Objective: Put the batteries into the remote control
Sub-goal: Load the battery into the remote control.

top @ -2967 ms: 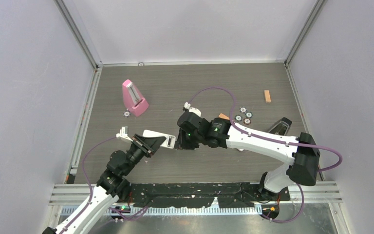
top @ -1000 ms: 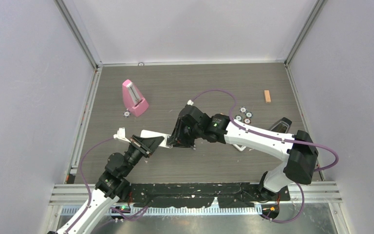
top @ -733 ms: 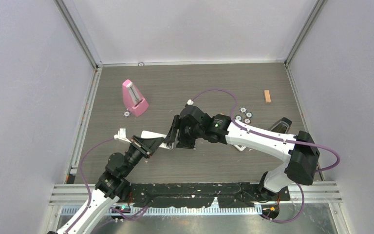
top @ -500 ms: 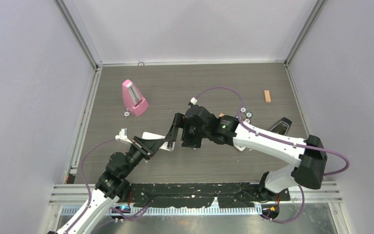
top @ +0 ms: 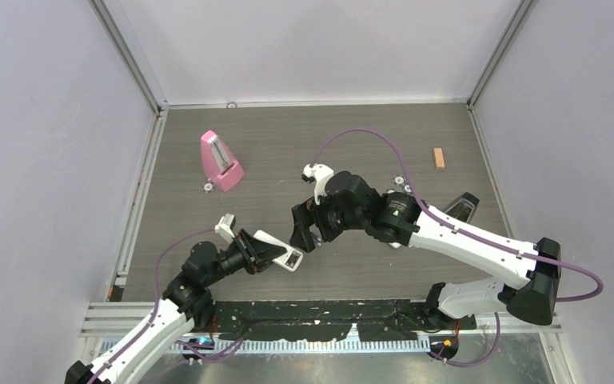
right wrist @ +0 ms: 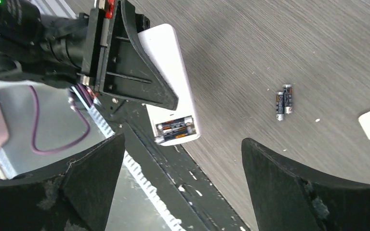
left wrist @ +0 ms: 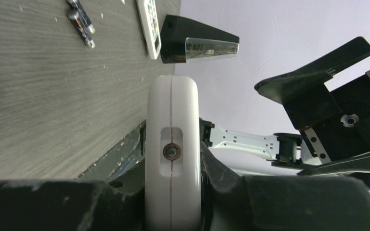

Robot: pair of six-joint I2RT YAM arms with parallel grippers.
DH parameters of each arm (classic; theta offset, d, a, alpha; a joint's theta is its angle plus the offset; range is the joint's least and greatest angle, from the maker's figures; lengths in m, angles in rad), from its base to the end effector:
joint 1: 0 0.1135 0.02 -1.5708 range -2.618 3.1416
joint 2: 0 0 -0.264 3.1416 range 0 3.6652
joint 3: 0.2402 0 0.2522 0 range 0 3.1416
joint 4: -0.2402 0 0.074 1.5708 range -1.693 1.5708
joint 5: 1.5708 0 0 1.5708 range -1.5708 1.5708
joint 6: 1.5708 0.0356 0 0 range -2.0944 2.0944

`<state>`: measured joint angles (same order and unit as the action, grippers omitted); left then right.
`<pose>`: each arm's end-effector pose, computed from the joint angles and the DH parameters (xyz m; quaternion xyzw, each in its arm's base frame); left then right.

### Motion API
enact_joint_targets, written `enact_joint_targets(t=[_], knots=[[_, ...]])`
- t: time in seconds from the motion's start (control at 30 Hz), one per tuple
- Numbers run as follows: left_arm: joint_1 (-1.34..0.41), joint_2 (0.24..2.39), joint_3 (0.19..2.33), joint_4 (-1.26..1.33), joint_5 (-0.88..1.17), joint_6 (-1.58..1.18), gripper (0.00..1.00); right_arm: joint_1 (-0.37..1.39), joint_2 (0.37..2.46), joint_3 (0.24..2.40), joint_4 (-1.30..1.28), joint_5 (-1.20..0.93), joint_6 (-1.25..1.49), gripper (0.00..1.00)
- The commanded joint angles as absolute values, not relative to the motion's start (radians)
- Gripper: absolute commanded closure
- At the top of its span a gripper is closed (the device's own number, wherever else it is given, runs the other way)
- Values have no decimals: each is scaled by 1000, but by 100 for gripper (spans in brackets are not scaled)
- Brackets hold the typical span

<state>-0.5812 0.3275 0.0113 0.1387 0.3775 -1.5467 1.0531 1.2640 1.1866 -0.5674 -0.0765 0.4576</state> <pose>0.0989 -0.0806 0.1604 -0.2431 0.7232 -0.6209 0.1801 0.1345 0.2417 0.3402 -0.2786 0.8497 0.3309 0.3015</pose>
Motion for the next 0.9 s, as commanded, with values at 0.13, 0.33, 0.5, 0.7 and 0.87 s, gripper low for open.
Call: enact_joint_targets(t=[0.13,0.33,0.5,0.7,0.87], knots=[[-583,333,49,250,489,-1615,100,1074,1286,1127,-486,-229,301,5],[-582,333,67,256,500,-1608,100,1104,1323,1114,-446,-287,314,5],[-581,331,69,258,501,-1594,100,1126,1362,1127,-465,-274,320,5],[-582,316,69,245,492,-1575,100,1128,1359,1107,-465,-221,348,2],[-583,318,67,240,494,-1568,100,1127,1356,1091,-448,-218,369,3]])
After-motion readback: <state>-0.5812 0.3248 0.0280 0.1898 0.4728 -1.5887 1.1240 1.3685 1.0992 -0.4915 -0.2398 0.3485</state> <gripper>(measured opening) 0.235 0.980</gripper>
